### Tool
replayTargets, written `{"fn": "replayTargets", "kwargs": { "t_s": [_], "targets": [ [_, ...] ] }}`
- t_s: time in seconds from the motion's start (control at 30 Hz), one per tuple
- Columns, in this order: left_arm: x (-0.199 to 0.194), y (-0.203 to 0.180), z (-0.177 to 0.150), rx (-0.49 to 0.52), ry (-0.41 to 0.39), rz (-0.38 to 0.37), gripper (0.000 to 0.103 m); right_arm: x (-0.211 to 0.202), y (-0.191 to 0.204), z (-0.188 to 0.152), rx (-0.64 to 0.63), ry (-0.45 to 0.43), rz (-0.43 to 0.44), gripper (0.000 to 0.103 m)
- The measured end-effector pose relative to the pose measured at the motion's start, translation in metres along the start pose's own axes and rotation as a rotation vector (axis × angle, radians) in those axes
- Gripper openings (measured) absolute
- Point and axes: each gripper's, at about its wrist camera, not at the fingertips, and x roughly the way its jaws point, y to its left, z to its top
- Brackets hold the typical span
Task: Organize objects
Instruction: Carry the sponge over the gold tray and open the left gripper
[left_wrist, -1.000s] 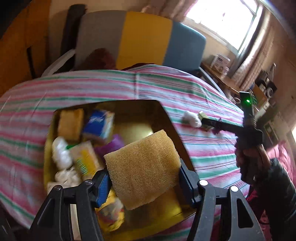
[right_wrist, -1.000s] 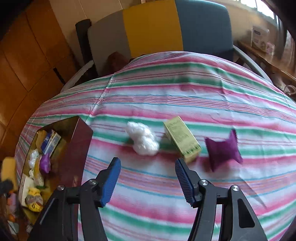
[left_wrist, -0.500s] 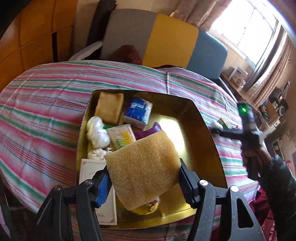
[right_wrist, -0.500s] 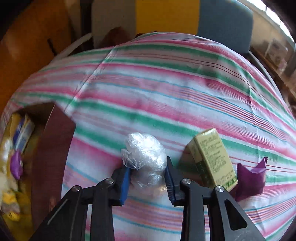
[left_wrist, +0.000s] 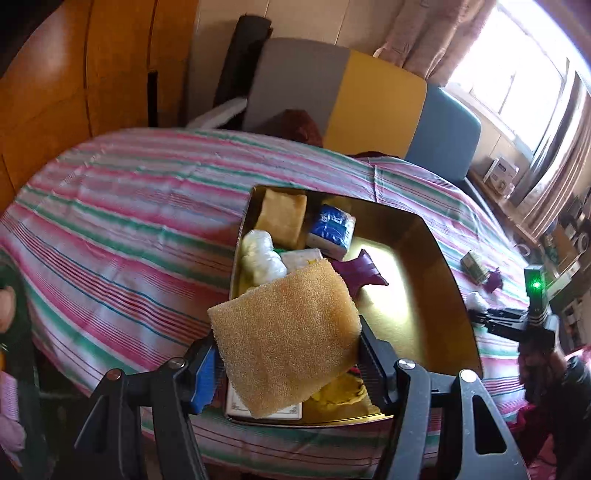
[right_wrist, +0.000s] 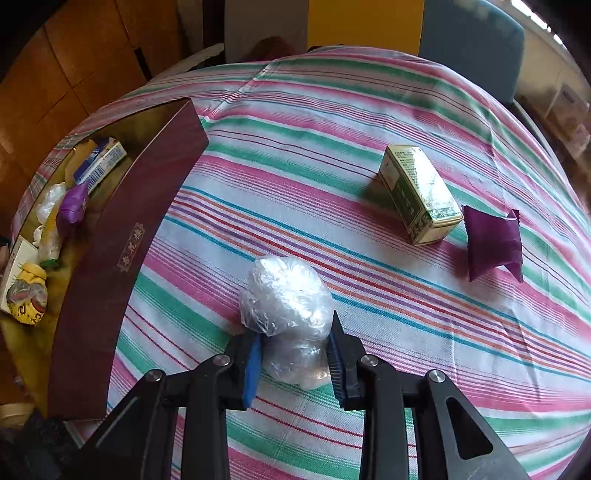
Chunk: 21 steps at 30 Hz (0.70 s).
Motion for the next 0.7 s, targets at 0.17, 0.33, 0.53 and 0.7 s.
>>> {"fn": "replayTargets", "kwargs": {
  "t_s": [0.17,0.33,0.53,0.7],
  "targets": [
    [-0.012,-0.021,-0.006,0.084,-0.04,0.024,0.065,-0.002,0.006,-0.004,-0.043,-0.019,-0.038,0.031],
    [-0.018,-0.05,-0.007,0.18,-0.07,0.023,0.065,0.0,0.011,-0.002,-0.054,-0.026,-0.046,0.031],
    [-0.015,-0.077,-0.01,0.242,-0.061,-0.01,0.065,0.0,0.014,-0.004,-0.077,-0.034,-0.064,0.031],
    [-0.01,-0.091,-0.015,0.276,-0.039,-0.027,0.065,0.001,0.012,-0.003,-0.066,-0.025,-0.052,0.031]
  ]
}}
